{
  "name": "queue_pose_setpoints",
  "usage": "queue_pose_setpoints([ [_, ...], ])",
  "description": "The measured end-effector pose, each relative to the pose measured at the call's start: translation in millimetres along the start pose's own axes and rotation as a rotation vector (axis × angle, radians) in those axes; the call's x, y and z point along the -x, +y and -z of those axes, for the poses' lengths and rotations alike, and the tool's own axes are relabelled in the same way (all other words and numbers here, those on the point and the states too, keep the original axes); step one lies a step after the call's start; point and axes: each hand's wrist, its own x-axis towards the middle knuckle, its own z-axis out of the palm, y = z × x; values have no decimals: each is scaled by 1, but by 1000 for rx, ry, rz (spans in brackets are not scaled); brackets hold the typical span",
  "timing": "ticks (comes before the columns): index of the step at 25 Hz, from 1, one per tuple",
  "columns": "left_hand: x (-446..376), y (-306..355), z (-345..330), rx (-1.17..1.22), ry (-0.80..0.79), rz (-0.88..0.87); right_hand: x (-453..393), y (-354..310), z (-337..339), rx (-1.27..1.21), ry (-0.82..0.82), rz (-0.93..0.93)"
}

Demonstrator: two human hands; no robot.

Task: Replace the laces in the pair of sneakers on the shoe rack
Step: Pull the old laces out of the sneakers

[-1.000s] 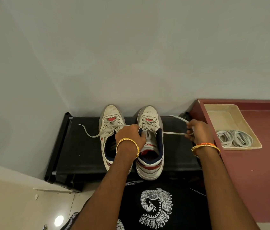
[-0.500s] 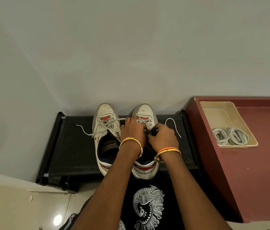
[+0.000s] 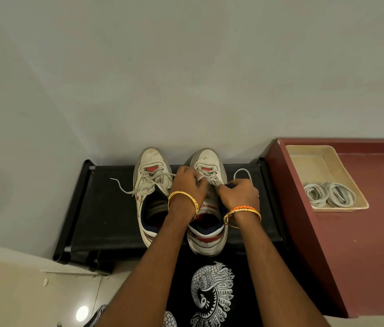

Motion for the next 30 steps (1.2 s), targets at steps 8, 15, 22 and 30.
queue_pose_setpoints([
  [8, -16, 6, 14, 722, 121, 450, -5, 5, 2, -68, -9, -27],
  [15, 3, 11, 0, -491, -156, -79, -8, 6, 2, -59, -61, 6],
  [22, 1, 3, 9, 40, 85, -4, -8, 5, -2, -51, -44, 39],
  [30, 0, 6, 57, 1362, 479, 357, -6, 7, -1, -91, -67, 16],
])
